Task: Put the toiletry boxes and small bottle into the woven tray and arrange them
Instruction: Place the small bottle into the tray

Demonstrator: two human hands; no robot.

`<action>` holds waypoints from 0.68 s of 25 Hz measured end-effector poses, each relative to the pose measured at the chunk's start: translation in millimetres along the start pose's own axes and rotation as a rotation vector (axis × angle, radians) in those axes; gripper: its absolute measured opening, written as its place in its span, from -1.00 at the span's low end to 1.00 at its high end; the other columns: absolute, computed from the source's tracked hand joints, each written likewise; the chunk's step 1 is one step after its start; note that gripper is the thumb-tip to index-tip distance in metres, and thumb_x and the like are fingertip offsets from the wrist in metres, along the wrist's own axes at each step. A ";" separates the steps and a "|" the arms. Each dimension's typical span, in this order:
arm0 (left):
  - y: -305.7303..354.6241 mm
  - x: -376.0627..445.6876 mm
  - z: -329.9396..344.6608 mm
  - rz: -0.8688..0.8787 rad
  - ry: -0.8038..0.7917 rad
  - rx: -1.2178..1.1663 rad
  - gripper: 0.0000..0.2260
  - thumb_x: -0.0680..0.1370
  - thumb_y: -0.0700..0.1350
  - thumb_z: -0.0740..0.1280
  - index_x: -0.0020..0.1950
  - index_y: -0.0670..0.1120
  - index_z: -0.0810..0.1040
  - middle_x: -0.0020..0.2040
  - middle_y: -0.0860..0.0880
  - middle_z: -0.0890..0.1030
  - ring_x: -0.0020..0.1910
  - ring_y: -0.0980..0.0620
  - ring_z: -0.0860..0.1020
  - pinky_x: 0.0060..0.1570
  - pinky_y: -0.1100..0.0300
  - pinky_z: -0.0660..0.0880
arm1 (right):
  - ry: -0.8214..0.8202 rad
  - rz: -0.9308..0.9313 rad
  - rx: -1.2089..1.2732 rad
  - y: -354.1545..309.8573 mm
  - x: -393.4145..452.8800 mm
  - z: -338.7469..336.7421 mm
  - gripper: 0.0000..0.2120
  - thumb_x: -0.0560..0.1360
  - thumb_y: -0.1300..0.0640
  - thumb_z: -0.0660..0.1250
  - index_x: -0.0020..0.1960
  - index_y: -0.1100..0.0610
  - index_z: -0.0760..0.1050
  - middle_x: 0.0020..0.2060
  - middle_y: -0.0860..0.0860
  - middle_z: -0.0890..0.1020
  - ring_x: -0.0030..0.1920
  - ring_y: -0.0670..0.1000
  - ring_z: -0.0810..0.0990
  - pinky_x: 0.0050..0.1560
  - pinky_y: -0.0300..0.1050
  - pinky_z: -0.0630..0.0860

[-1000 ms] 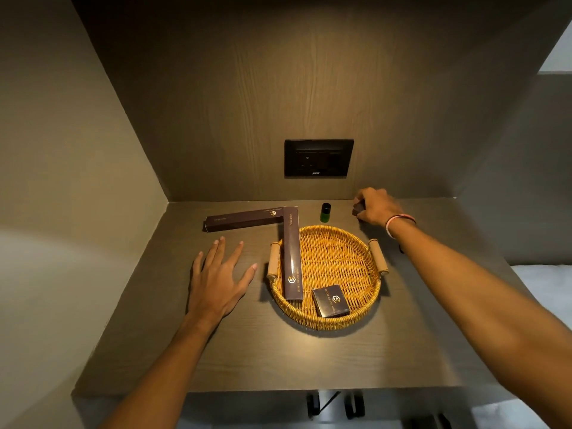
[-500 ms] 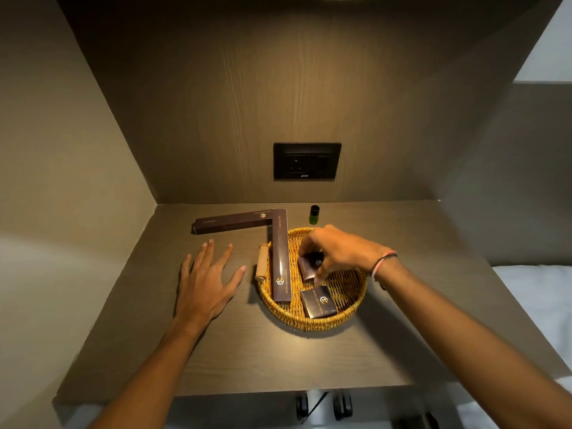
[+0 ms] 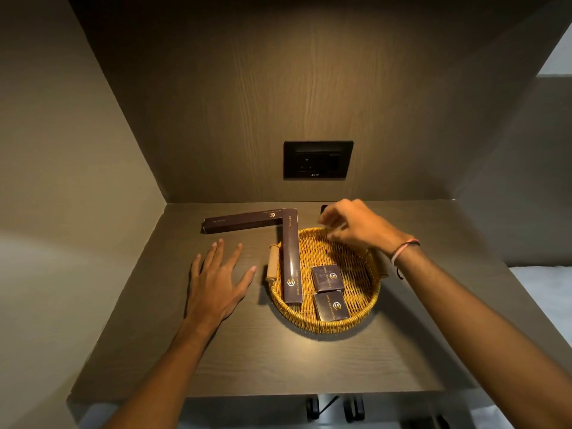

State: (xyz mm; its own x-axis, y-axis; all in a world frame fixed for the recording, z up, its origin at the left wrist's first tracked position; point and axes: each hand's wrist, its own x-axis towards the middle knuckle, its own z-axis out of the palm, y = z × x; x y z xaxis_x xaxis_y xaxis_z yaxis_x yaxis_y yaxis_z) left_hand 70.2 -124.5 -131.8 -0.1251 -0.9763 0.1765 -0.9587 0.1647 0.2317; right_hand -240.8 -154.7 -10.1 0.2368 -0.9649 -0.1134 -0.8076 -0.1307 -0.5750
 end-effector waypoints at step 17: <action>2.7 -0.8 -3.0 0.005 0.001 -0.013 -0.35 0.54 0.38 0.03 0.56 0.10 0.23 0.59 -0.15 0.21 0.58 -0.09 0.15 0.52 -0.15 0.05 | 0.157 0.023 -0.129 -2.3 4.0 -11.4 -0.64 0.41 0.03 0.55 0.16 0.12 0.59 0.04 0.05 0.65 0.02 0.02 0.64 -0.03 -0.08 0.66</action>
State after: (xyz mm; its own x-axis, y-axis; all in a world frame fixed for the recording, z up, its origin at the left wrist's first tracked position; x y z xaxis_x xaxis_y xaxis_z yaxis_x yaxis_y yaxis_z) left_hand 68.4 -122.9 -128.4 -0.1299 -0.9753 0.1786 -0.9546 0.1717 0.2433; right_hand -244.2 -160.9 0.0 0.1386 -0.9903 0.0084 -0.8766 -0.1266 -0.4643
